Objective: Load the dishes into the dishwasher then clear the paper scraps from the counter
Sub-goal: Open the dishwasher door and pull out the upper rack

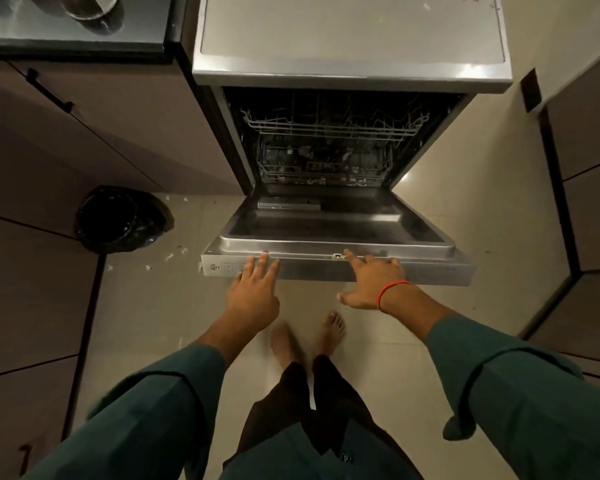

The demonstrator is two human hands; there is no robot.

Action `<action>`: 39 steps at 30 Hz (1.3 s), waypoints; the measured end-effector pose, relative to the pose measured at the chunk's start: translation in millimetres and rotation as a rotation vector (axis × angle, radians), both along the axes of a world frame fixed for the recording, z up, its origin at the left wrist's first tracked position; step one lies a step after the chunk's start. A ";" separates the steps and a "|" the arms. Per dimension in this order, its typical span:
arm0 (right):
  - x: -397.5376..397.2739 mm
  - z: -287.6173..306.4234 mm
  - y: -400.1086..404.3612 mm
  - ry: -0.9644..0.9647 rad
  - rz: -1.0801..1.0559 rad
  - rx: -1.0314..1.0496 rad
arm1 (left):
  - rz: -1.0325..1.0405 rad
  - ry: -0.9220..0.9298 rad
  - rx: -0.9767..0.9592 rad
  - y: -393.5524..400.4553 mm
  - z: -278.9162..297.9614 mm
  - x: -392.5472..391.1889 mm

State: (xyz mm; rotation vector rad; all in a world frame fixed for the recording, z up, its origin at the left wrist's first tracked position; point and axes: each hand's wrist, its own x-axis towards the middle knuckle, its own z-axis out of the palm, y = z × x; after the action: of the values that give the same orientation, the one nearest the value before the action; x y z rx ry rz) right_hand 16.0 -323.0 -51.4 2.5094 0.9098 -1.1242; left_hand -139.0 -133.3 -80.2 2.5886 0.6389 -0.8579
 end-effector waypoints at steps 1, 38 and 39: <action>-2.8 -2.5 -0.6 0.000 -0.005 -0.008 | -0.015 0.009 0.006 0.5 -0.4 -0.6; -122.5 -210.1 -80.5 0.469 -0.253 -0.122 | -0.146 0.693 -0.291 -43.2 -193.4 -53.4; -124.1 -218.6 -81.4 0.481 -0.254 -0.131 | -0.140 0.700 -0.306 -44.0 -202.4 -55.9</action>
State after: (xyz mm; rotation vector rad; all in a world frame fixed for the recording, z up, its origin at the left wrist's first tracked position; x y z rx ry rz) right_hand -108.1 -404.5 -270.0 2.3320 0.5962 -1.8562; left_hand -194.9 -177.3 -282.7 2.0460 0.4443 -1.7800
